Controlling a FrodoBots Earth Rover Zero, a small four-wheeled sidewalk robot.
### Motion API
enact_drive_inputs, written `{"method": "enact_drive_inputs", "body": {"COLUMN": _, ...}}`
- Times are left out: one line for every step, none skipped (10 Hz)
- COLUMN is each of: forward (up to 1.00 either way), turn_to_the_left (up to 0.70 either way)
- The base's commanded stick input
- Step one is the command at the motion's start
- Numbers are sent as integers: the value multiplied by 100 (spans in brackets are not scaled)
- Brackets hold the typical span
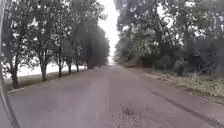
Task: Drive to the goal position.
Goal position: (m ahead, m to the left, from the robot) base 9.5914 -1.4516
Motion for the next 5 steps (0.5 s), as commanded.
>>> {"method": "enact_drive_inputs", "body": {"forward": 70, "turn_to_the_left": 0}}
{"method": "enact_drive_inputs", "body": {"forward": 70, "turn_to_the_left": 0}}
{"method": "enact_drive_inputs", "body": {"forward": 70, "turn_to_the_left": 0}}
{"method": "enact_drive_inputs", "body": {"forward": 70, "turn_to_the_left": 0}}
{"method": "enact_drive_inputs", "body": {"forward": 70, "turn_to_the_left": 0}}
